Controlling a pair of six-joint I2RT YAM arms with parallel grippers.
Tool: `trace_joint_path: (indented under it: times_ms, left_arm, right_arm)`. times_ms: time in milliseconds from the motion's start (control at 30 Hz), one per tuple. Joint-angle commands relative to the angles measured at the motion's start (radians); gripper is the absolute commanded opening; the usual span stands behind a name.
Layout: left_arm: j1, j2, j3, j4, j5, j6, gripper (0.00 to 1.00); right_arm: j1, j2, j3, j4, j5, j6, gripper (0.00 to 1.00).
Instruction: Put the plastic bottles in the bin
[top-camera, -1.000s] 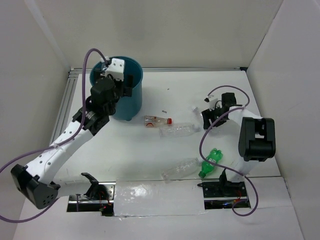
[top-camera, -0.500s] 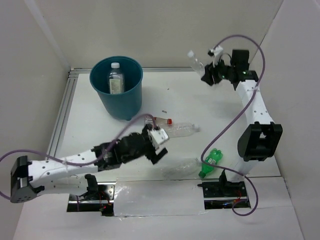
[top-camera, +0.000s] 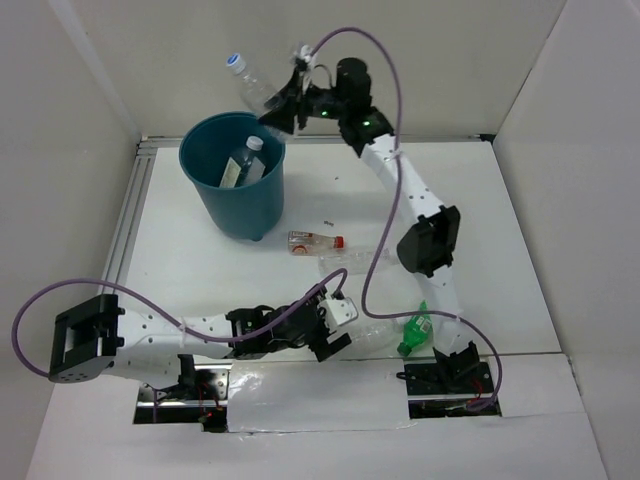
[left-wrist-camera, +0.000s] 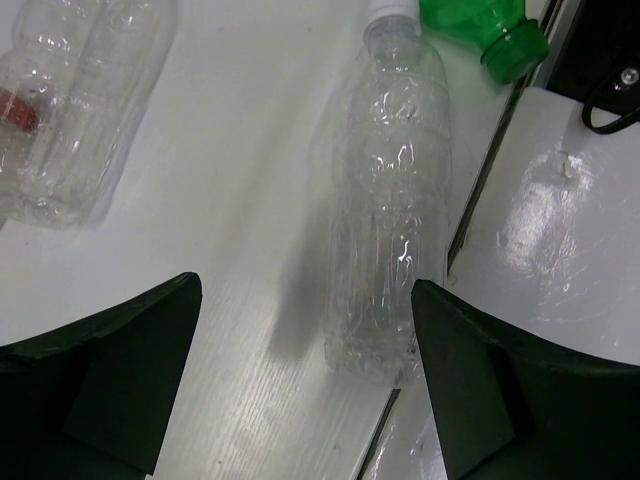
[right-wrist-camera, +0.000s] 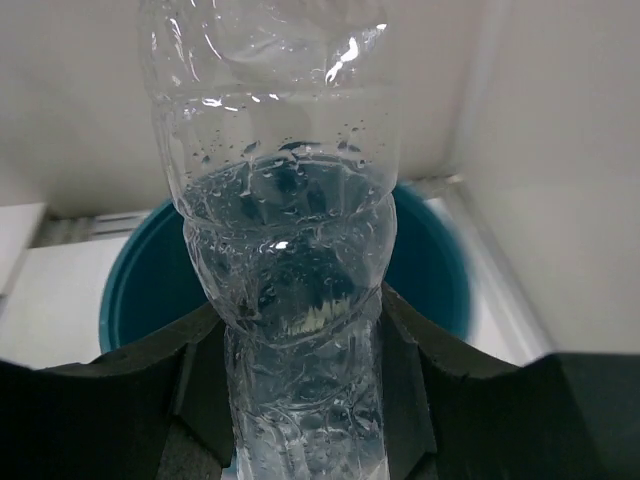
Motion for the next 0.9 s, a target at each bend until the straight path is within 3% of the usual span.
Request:
trace_joint_path:
  times_ms: [0, 100, 167, 200, 233, 267, 467, 700, 800, 867]
  left_arm:
    - [-0.012, 0.012, 0.002, 0.119, -0.019, -0.031, 0.99]
    - [-0.021, 0.021, 0.002, 0.119, -0.028, -0.031, 0.99]
    - [-0.033, 0.021, 0.002, 0.129, -0.028, -0.041, 0.99]
    - [-0.033, 0.034, 0.002, 0.139, -0.028, -0.041, 0.99]
    - [-0.042, 0.043, 0.002, 0.139, -0.028, -0.032, 0.99]
    - [-0.042, 0.066, 0.012, 0.139, -0.028, -0.031, 0.99]
    - [-0.042, 0.164, 0.076, 0.172, -0.019, 0.021, 0.99]
    - [-0.042, 0.336, 0.171, 0.142, 0.074, 0.07, 0.98]
    - [-0.042, 0.359, 0.183, 0.117, 0.093, 0.056, 0.78]
    - [-0.042, 0.359, 0.171, 0.108, 0.05, 0.036, 0.57]
  right_arm:
    - [0.075, 0.048, 0.036, 0.179, -0.044, 0.181, 0.25]
    - [0.106, 0.082, 0.011, 0.22, -0.027, 0.19, 0.31]
    - [0.12, 0.091, 0.011, 0.22, -0.027, 0.199, 0.45]
    - [0.131, 0.091, 0.011, 0.21, -0.015, 0.199, 0.77]
    - [0.131, 0.091, 0.011, 0.2, 0.01, 0.199, 0.93]
    - [0.131, 0.082, 0.011, 0.2, 0.024, 0.199, 1.0]
    - [0.028, -0.048, 0.013, 0.079, 0.08, 0.199, 1.0]
    - [-0.295, -0.329, -0.362, -0.196, 0.032, -0.001, 1.0]
    - [-0.441, -0.448, -0.527, -0.347, 0.005, -0.096, 1.0]
    - [-0.542, -0.492, -0.617, -0.441, 0.018, -0.185, 1.0]
